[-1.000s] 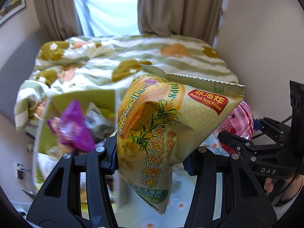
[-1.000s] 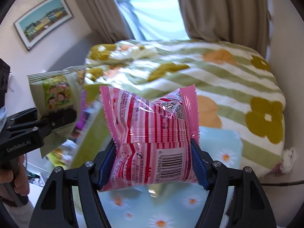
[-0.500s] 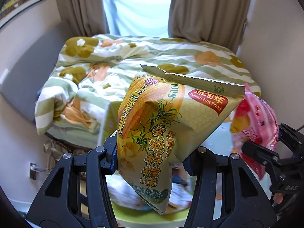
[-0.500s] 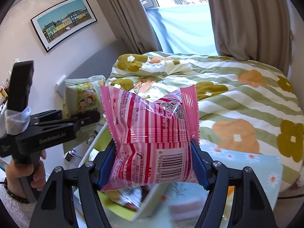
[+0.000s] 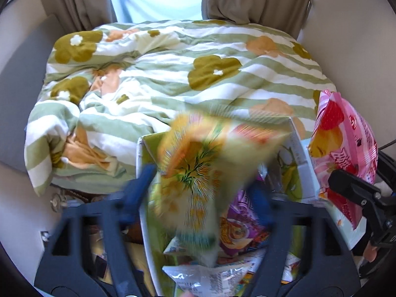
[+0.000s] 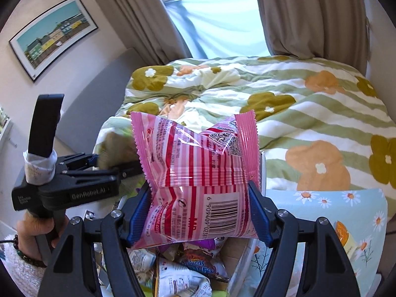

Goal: Organize snacks
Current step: 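Carry both bags over the green box and release them inside, then move both tools back to the table toward the last two packs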

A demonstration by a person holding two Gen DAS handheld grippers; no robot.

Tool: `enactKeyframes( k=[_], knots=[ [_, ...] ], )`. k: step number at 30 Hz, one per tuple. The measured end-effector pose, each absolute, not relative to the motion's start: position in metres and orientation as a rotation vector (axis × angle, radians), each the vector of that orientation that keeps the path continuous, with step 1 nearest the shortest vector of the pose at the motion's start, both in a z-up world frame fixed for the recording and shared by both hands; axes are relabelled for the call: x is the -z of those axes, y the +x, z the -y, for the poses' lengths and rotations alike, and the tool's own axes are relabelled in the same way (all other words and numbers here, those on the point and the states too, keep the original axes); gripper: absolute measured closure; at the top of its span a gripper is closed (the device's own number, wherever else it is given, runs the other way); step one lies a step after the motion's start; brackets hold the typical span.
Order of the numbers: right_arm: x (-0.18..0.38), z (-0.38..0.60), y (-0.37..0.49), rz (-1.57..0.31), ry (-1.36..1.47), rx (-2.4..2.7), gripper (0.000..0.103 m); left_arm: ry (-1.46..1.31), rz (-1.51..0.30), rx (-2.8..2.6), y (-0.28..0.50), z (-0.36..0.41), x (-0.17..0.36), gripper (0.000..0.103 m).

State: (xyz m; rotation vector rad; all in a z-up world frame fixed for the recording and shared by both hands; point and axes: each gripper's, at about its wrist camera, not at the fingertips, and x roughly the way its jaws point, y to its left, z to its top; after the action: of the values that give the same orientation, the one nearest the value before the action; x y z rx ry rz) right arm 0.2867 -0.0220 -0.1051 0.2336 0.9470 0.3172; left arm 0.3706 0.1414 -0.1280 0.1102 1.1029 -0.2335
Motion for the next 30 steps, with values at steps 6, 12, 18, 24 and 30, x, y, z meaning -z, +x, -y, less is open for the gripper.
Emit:
enactKeyframes(
  k=[6,12,18,24,30],
  knots=[
    [0.109,0.022,0.289,-0.960,0.244,-0.277,0.035,0.066,-1.091,0.263,0.354,-0.150,0.131,0.001],
    [0.107,0.023,0.284,-0.957,0.259,-0.267,0.035,0.034,-1.085,0.259,0.330,-0.159,0.127,0.001],
    [0.110,0.017,0.295,-0.974,0.262,-0.273,0.034,-0.005,-1.088,0.248,0.313,-0.167,0.127,0.001],
    [0.120,0.008,0.312,-0.990,0.277,-0.267,0.029,0.012,-1.091,0.232,0.311,-0.167,0.132,0.001],
    [0.132,0.008,0.311,-0.985,0.268,-0.245,0.000,0.047,-1.101,0.214,0.307,-0.166,0.140,0.001]
  ],
)
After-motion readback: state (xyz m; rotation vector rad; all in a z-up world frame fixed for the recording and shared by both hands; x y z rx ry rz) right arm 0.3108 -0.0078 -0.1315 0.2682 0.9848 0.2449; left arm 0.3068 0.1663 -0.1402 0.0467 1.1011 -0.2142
